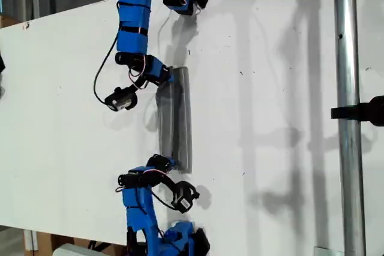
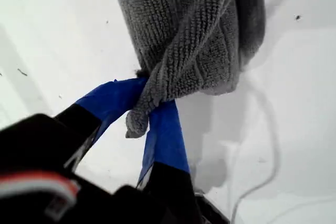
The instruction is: Grasp corners of a towel and fold twice.
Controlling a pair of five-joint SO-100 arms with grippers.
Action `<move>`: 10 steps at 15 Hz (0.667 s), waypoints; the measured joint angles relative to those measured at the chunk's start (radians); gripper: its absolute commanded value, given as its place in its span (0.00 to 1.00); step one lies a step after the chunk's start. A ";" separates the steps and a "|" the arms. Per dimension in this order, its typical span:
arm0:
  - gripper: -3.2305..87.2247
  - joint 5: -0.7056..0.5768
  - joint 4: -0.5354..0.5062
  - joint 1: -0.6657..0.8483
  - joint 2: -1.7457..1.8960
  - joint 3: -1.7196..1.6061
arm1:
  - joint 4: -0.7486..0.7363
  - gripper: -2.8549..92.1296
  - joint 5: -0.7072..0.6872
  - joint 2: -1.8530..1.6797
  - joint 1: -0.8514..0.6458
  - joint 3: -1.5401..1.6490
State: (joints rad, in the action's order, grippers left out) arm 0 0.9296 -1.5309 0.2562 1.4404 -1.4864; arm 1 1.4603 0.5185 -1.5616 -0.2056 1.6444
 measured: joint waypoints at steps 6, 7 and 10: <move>0.21 0.181 -0.011 -0.115 -0.244 0.035 | -0.026 0.22 0.160 0.107 0.037 0.140; 0.27 0.209 -0.055 -0.110 -0.290 0.049 | -0.020 0.31 0.166 0.156 0.028 0.141; 0.33 0.247 -0.117 -0.129 -0.278 0.044 | 0.071 0.36 0.222 0.210 0.055 0.112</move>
State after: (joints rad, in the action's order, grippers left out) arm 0 1.1766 -1.6475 0.1273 1.1628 -1.4419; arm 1 1.5309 0.7409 -1.3514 -0.1503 1.7564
